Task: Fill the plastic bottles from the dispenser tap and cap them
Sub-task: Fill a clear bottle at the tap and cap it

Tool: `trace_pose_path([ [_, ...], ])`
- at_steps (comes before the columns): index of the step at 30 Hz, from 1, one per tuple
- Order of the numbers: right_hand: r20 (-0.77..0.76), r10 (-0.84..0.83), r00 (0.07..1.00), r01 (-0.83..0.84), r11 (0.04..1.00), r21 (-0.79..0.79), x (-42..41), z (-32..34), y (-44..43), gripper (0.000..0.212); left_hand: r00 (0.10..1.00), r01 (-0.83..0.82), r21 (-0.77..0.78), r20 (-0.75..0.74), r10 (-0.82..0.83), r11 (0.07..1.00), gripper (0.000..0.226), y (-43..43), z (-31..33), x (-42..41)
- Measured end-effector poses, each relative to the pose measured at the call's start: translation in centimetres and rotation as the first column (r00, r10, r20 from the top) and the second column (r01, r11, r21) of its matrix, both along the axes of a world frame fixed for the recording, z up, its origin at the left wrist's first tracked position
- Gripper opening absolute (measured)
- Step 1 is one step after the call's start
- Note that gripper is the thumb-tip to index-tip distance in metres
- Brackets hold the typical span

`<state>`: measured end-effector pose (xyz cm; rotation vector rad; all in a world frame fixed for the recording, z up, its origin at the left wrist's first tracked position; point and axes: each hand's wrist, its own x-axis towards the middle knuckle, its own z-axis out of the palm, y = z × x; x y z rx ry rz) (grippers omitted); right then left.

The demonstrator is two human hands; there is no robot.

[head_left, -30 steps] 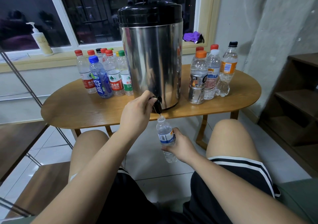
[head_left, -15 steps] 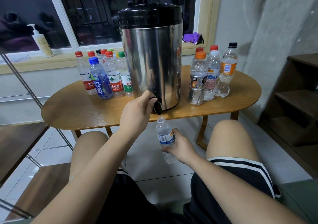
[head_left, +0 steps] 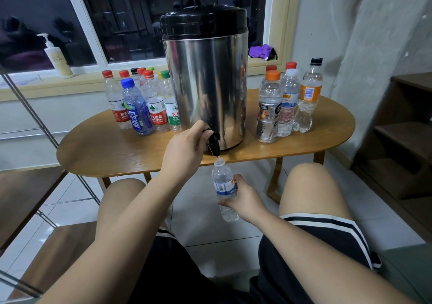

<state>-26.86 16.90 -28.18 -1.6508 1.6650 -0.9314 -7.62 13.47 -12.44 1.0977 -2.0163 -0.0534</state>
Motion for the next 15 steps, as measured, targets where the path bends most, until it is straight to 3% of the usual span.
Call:
trace_pose_path([
  [15,0.021,0.002,1.0,-0.003,1.0,0.026,0.5,0.6,0.1,0.066,1.0,0.006,0.052,-0.001,-0.006,0.999,0.016,-2.0,1.3,0.2],
])
